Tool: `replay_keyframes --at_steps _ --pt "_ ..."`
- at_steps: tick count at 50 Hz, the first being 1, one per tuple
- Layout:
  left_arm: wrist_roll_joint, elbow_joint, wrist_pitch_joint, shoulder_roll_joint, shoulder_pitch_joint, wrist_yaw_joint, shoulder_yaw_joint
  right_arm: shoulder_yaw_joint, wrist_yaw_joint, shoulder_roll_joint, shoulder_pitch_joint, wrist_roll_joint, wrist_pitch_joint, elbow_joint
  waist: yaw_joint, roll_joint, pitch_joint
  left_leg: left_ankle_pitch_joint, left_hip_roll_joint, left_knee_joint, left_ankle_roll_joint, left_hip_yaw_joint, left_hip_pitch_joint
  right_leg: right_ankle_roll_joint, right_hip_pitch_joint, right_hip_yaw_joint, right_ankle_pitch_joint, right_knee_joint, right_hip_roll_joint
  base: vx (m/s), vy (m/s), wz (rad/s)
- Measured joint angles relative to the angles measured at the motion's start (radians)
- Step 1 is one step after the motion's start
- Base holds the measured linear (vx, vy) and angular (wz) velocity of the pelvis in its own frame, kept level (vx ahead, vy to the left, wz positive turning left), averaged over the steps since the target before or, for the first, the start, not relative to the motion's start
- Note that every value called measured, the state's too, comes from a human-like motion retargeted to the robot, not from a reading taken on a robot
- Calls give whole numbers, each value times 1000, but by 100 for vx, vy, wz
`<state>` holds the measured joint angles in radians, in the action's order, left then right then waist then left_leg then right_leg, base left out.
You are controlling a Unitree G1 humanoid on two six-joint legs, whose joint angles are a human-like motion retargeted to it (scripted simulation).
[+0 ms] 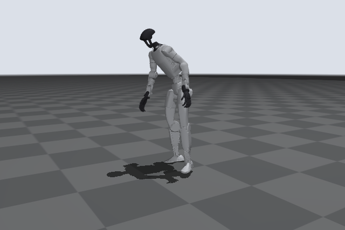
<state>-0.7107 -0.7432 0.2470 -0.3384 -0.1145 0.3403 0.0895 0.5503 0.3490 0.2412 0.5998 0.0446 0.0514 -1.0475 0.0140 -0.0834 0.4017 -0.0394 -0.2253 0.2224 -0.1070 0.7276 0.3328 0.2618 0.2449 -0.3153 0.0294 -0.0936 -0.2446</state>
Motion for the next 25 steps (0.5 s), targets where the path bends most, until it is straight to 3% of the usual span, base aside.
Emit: replay_keyframes --at_steps 5,9,13,17,20,25 --pt "1 -54 -34 81 -91 -38 -56 -27 -34 -12 -89 -39 2 -29 -77 31 -69 -39 23 -274 -66 122 -95 0 -71 -44 -86 -110 -5 41 20 34" --pt "42 -103 -53 102 -145 -42 -91 -28 -74 2 -176 -45 -13 -25 -148 37 -143 -23 11 -306 -89 170 -127 0 -142 -75 -112 -145 -8 45 25 41" --pt "96 -171 -69 86 -170 -35 -87 -15 -106 28 -258 -66 -25 -7 -192 35 -205 -34 17 -307 -70 142 -187 -29 -244 -111 -69 -147 -17 48 33 58" --pt "181 -259 -99 51 -145 -20 -49 -27 -123 54 -328 -80 -29 13 -192 43 -234 -13 28 -306 -56 59 -267 -112 -313 -166 11 -262 -45 48 37 95" --pt "249 -292 -113 23 -92 9 -23 -50 -131 69 -365 -70 -35 30 -180 34 -240 28 43 -286 -57 -11 -303 -161 -259 -142 22 -482 -83 43 32 122" --pt "301 -226 -81 -14 7 86 -8 -74 -115 76 -381 -48 -52 49 -142 -1 -234 93 78 -232 -78 -131 -314 -114 -66 -1 -48 -714 -50 39 19 133"
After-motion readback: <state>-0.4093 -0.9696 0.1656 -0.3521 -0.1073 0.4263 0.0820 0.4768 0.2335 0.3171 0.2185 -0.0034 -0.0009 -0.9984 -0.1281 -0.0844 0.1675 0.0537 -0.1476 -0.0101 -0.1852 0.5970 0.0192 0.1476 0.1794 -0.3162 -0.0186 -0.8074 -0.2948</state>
